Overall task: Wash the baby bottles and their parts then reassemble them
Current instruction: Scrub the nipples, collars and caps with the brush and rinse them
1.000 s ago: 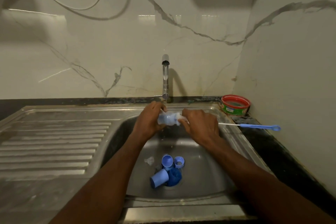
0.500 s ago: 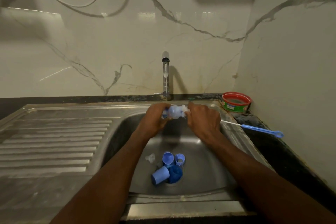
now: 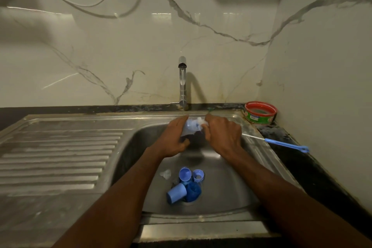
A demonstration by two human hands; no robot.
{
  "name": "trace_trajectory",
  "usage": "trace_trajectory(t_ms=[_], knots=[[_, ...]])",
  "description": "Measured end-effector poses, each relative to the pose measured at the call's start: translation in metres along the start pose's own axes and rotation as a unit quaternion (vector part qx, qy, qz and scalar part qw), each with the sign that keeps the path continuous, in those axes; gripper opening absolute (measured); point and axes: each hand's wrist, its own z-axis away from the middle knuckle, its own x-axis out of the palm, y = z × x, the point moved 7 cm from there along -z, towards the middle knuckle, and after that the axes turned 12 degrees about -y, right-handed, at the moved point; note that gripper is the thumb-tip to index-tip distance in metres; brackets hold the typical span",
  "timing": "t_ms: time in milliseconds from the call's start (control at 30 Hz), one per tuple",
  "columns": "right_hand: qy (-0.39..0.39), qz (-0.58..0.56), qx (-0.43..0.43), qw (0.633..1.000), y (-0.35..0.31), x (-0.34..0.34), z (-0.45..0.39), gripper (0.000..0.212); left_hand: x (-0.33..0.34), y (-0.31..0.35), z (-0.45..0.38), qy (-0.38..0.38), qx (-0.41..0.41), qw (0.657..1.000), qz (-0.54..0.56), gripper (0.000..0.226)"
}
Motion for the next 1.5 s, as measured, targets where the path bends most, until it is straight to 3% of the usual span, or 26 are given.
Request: trace_trajectory(t_ms=[133,267,333,367,467,533,633,733,867,933,1000,1100,1200,1300,1433,1500], knots=[[0.003,-0.001,0.007,1.0,0.001,0.004,0.0,0.03,-0.03,0.008,-0.004,0.1,0.024,0.991,-0.09,0.059],[0.008,0.031,-0.093,0.995,-0.02,0.0,0.015,0.033,-0.04,0.002,0.002,0.153,-0.031,0.968,-0.195,0.077],[0.016,0.051,-0.123,0.991,-0.027,-0.003,0.022,0.034,-0.029,-0.001,0.002,0.136,-0.02,0.972,-0.192,0.089],[0.012,0.048,-0.114,0.992,-0.026,-0.002,0.021,0.034,-0.023,-0.002,0.0,0.111,-0.001,0.984,-0.139,0.093],[-0.006,0.021,-0.04,0.999,-0.009,0.001,0.01,0.035,0.0,-0.004,-0.003,-0.013,0.014,1.0,0.022,0.097],[0.0,0.02,0.001,1.0,0.004,0.001,0.005,0.032,0.007,0.0,0.0,-0.042,0.008,0.999,0.028,0.09],[0.007,0.0,0.033,0.999,0.014,0.001,0.002,0.031,-0.009,0.008,-0.002,0.015,0.017,0.999,-0.024,0.07],[-0.006,0.024,-0.021,0.999,0.0,0.006,0.005,0.033,-0.031,0.008,-0.002,0.072,0.009,0.991,-0.11,0.058],[0.002,0.071,-0.145,0.987,-0.028,0.007,0.018,0.033,-0.031,-0.004,0.005,0.101,0.009,0.977,-0.186,0.079],[-0.01,0.05,-0.161,0.986,-0.032,0.006,0.019,0.029,-0.022,-0.008,0.001,0.07,0.028,0.987,-0.139,0.096],[-0.014,0.038,-0.138,0.99,-0.029,0.005,0.014,0.023,-0.007,-0.013,-0.002,-0.004,0.031,0.999,-0.034,0.105],[0.005,0.045,-0.042,0.998,-0.011,0.001,0.004,0.027,0.008,-0.015,0.0,-0.059,0.017,0.998,0.032,0.093],[0.002,0.025,0.018,1.0,0.004,0.004,-0.002,0.03,-0.002,-0.004,-0.004,-0.007,0.029,1.0,-0.002,0.071],[0.0,0.04,-0.02,0.999,0.001,0.009,0.0,0.032,-0.023,0.0,-0.004,0.051,0.012,0.995,-0.086,0.055],[0.016,0.052,-0.147,0.988,-0.021,0.009,0.016,0.029,-0.025,-0.01,0.0,0.062,-0.008,0.983,-0.173,0.081],[0.02,0.054,-0.158,0.986,-0.025,0.006,0.02,0.025,-0.015,-0.014,-0.001,0.034,0.0,0.991,-0.132,0.099]])
